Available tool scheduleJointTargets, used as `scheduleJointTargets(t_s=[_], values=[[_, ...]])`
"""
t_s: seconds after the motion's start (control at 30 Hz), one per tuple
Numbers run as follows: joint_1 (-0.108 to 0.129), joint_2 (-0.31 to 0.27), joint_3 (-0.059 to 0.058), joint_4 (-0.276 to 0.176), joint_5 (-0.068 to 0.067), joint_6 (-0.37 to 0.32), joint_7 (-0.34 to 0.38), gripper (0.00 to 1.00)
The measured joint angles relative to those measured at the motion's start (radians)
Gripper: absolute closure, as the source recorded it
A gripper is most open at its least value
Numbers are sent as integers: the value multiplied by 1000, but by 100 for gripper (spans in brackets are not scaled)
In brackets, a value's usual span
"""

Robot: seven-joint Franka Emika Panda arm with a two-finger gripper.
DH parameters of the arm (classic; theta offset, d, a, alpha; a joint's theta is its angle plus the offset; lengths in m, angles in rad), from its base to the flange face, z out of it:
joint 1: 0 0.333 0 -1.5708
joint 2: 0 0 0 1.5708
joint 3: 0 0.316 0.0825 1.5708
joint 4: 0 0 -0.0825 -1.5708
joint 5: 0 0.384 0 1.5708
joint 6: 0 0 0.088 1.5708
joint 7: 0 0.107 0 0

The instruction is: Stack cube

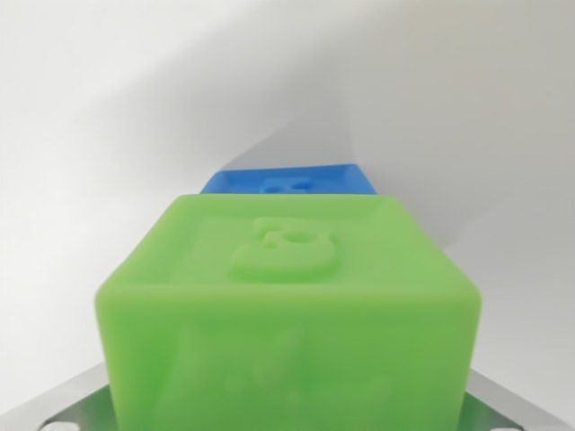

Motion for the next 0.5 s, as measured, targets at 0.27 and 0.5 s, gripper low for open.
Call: scheduleJointTargets(t_s=[0.27,0.5], values=[[-3,12,4,2,5,11,-4,100],[-4,13,5,2,6,12,-5,0]])
